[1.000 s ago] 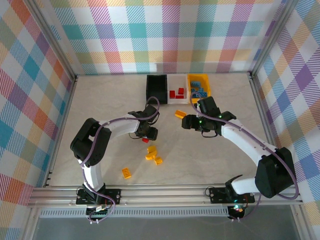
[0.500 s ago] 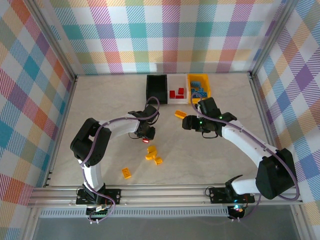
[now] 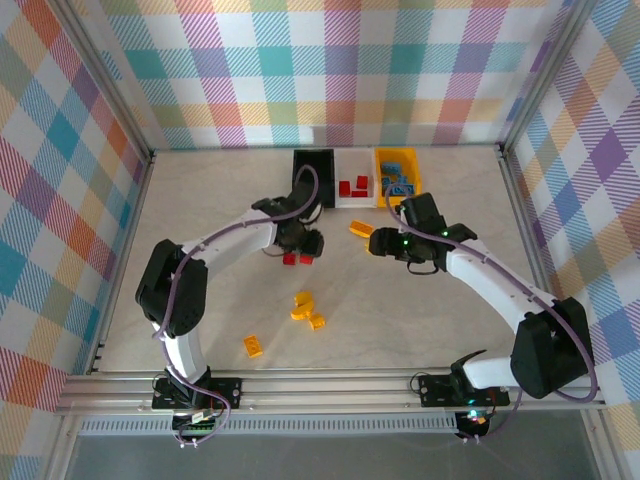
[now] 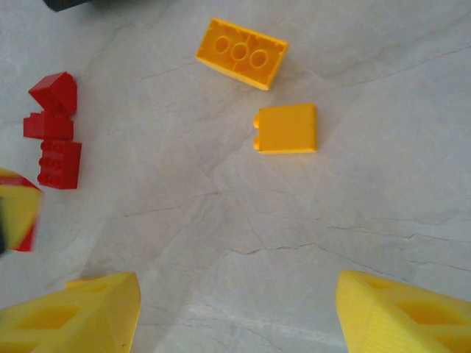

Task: Sort the legos into containers by color

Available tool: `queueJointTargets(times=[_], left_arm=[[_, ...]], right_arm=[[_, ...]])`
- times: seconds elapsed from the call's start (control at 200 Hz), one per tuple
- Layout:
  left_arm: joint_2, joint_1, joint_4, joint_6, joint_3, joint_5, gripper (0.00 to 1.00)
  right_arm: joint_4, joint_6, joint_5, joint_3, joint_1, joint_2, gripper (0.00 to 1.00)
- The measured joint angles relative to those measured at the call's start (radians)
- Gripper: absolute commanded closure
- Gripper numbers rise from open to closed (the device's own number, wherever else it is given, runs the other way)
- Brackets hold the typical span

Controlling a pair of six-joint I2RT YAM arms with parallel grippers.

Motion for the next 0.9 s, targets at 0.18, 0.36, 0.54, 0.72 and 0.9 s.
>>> queueJointTargets(times=[0.18,0.36,0.54,0.72,0.9], left_arm=[[0.126,0.000,0.003,0.005,0.313,0.012,0.65],[0.343,0.000,0.026,0.013,0.574,0.018,0.65],[0.536,0.000,0.069,0.034,0.750,-0.012,0.64],[0.665,0.000,0.103,0.053,0.891,-0.055,0.63],[0.740,0.003,0.123,0.063,1.011,-0.094,0.55]], right_arm=[[-0.008,-0.015,0.007,-0.009,-0.011,-0.010,0.29],[-0.015,-0.019,0.007,-0.048,-0.012,-0.044,0.30],[-0.022,-0.019,0.006,-0.084,-0.012,-0.076,0.30],[-0.023,-0.018,0.006,-0.106,-0.012,-0.090,0.30],[-0.039,-0.018,0.003,-0.121,-0.012,-0.090,0.29]])
